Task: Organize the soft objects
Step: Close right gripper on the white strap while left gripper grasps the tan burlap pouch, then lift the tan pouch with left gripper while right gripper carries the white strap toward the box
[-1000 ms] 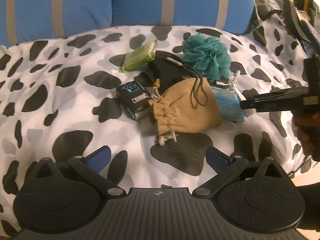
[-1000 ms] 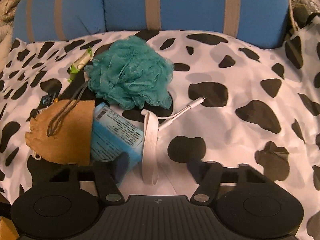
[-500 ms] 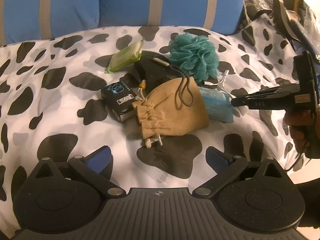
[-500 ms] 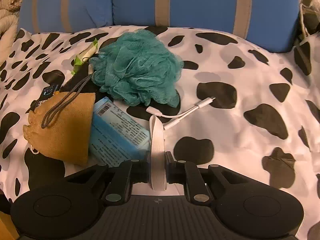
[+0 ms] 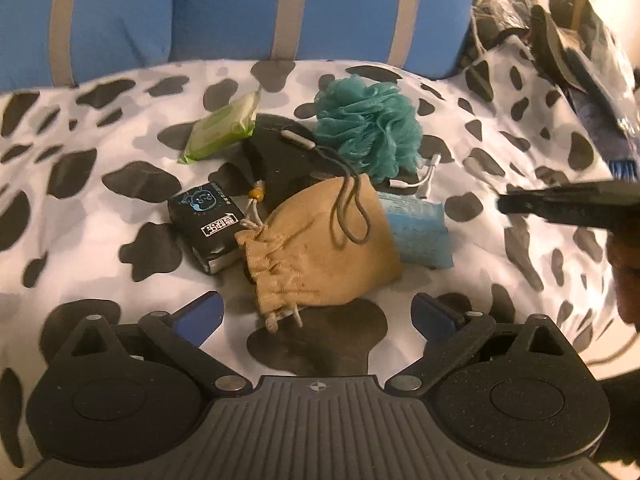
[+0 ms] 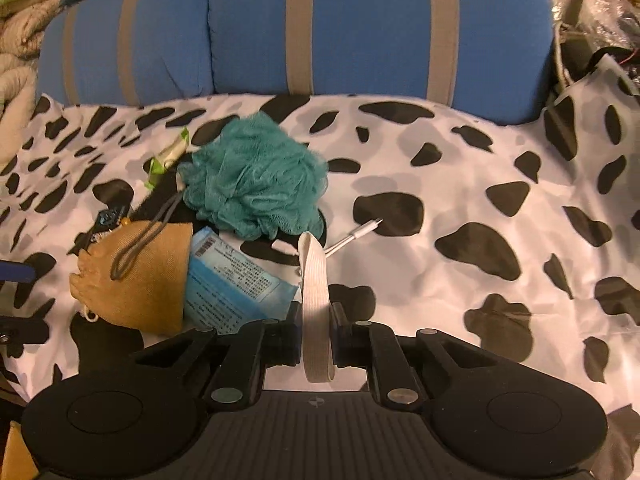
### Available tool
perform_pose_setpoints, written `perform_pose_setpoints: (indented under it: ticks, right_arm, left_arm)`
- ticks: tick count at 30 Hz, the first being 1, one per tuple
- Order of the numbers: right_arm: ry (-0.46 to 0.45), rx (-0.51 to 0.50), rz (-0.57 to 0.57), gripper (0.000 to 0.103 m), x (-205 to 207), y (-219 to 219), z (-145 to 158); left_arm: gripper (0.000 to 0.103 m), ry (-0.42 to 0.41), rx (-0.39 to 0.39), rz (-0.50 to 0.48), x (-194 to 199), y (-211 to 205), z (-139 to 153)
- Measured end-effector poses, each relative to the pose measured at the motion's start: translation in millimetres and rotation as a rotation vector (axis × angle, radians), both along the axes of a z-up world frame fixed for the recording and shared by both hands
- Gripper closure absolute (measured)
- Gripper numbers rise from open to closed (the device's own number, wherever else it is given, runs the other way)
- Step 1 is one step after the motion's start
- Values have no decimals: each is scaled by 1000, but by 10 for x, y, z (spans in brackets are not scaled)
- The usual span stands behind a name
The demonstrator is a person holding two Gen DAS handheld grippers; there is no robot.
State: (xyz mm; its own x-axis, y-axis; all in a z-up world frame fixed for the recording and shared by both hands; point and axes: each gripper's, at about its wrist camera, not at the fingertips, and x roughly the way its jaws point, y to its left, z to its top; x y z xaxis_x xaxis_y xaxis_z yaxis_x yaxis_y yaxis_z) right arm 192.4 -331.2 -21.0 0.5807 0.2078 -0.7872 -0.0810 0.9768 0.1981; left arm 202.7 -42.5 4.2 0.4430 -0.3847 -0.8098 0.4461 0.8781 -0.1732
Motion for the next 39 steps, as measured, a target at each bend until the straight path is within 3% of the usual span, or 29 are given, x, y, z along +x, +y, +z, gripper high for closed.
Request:
perform_pose_setpoints:
  ticks: [7,8,9,11,16,17,20,32,39]
  right_arm:
    - [-40,41,-21,87,-149,-96,199]
    - [-43,48,-26,87,-170,-107,218]
    - [-44,51,-29,87,-186,-108,232]
    - [-43,55,-31,87,-220,-105,250]
    - [-70,61,-13,87,-307,-55,353]
    - [-77,62,-11,87,-322,-50,379]
    - [-84,71,-21,87,-357,-53,425]
    - [-96,77,-16,87,-497,59,499]
    - [-97,90,-14,87,-599,154,539]
  left_arm:
    - [1,132,-53,97,319,57,-244]
    - [6,141,-48,106,349,54,-280]
    - [23,148,-54,110,371,58,-307]
    - [36,176,-58,110,422,45,-366]
    - [61,162,-67,122,465,26,-410]
    - [71,164,-86,126,460,40,-396]
    - [82,134,-111,127,411,71,-307]
    - [86,6,-174,98,197,145,99]
    - [86,-36,-156,76,5,189,219]
